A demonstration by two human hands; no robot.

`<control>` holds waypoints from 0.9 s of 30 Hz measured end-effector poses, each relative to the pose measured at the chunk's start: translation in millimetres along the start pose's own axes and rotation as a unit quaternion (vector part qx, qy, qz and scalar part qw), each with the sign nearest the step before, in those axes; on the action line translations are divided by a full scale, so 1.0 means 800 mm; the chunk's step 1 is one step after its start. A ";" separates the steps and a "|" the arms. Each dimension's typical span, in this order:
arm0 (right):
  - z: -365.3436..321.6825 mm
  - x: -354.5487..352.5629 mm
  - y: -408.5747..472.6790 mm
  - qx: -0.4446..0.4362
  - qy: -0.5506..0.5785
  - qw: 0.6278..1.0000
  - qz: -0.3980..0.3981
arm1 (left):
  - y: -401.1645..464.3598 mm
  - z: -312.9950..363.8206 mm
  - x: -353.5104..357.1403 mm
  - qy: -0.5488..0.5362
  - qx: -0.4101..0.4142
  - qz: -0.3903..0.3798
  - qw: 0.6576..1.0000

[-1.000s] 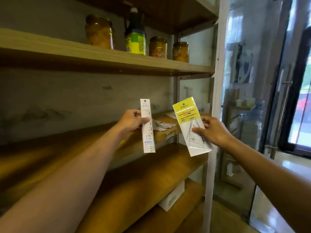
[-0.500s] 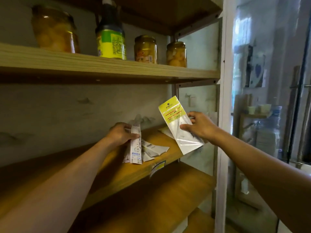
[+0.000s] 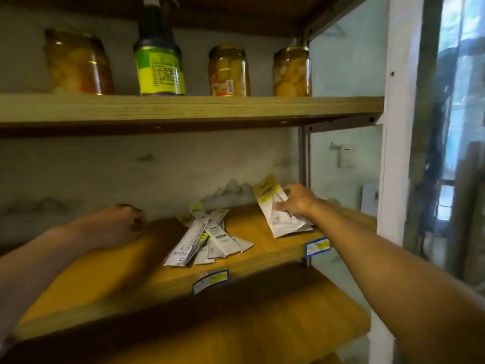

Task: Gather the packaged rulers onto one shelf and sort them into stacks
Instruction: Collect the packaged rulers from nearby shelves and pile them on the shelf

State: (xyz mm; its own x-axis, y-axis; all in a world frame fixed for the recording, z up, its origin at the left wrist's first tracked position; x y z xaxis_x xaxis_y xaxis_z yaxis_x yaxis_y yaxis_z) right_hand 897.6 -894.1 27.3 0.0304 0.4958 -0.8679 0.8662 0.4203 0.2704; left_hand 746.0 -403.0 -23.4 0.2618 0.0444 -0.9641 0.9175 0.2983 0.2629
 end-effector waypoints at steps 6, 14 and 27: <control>0.013 0.022 0.007 0.010 -0.228 0.973 -0.025 | -0.150 0.129 -0.098 0.049 -0.011 0.005 0.999; -0.112 0.030 -0.026 -0.149 -0.172 0.974 0.004 | -0.220 0.125 -0.119 0.025 -0.040 -0.026 0.999; -0.480 0.120 -0.226 -0.445 -0.114 0.885 -0.080 | -0.482 0.015 -0.232 -0.050 -0.130 0.026 0.990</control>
State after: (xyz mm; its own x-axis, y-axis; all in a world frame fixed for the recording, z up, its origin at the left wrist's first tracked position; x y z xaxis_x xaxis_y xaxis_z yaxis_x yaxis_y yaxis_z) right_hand 552.8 -630.5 54.8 0.1306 0.2532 -0.9586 0.1357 0.9532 0.2703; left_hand 347.1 -537.9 54.2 0.3470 -0.0249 -0.9375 0.7972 0.5345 0.2809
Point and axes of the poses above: each hand's wrist, its own y-axis towards the middle knuckle, its own x-axis out of the palm, z = x × y, the point moved 5 cm from there along y, towards the middle knuckle, and after that the axes turned 14 degrees about -y, right-handed, at the moved point
